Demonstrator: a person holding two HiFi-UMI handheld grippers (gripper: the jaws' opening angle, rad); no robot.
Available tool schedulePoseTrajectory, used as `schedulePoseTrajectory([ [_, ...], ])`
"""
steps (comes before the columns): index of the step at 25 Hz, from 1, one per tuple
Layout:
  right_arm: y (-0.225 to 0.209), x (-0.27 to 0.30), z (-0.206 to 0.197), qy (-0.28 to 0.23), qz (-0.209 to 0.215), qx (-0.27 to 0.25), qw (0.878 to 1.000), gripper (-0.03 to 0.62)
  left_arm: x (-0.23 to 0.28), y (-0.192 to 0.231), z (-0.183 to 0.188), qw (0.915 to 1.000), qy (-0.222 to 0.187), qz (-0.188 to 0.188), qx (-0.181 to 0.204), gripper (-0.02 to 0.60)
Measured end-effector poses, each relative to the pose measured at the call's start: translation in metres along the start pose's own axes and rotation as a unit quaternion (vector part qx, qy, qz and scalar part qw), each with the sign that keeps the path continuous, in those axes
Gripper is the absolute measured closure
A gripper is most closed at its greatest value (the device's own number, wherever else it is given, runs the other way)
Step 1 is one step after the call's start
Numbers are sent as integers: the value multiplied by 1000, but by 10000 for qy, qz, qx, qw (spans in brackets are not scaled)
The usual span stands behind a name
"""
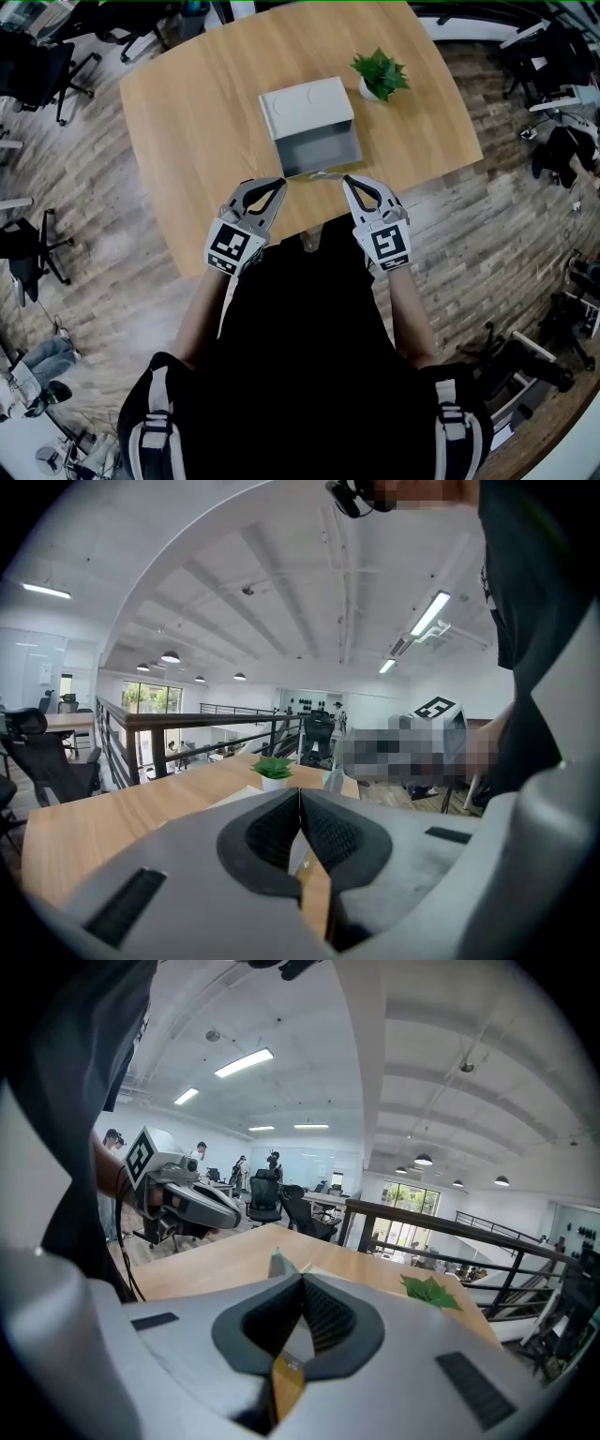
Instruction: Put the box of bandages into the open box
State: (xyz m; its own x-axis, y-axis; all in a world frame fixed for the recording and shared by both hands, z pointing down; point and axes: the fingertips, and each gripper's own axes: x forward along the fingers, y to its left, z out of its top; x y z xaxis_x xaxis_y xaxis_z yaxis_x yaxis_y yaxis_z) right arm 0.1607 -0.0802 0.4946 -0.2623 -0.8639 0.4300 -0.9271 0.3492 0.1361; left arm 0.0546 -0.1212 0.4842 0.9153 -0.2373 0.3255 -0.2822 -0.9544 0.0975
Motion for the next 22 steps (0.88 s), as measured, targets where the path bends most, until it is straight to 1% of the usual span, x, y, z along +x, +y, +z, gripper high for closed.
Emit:
schedulePoseTrajectory([
  [3,-4,8,0,21,139,-81,9999,569,5,4,6,10000,-40,85,16,558],
  [6,-9,15,-1,3,283,-27,9996,569,9,7,9,9998,-65,186,0,558],
  [9,-15,23,-3,-1,436,41,9990,569,10,10,9,9995,-42,303,-52,558],
  [14,-22,36,-7,60,630,-40,9980,569,11,13,10,9989,13,470,-93,558],
  [22,-23,58,-30,307,916,-159,9952,569,8,24,13,9970,59,756,-174,558],
])
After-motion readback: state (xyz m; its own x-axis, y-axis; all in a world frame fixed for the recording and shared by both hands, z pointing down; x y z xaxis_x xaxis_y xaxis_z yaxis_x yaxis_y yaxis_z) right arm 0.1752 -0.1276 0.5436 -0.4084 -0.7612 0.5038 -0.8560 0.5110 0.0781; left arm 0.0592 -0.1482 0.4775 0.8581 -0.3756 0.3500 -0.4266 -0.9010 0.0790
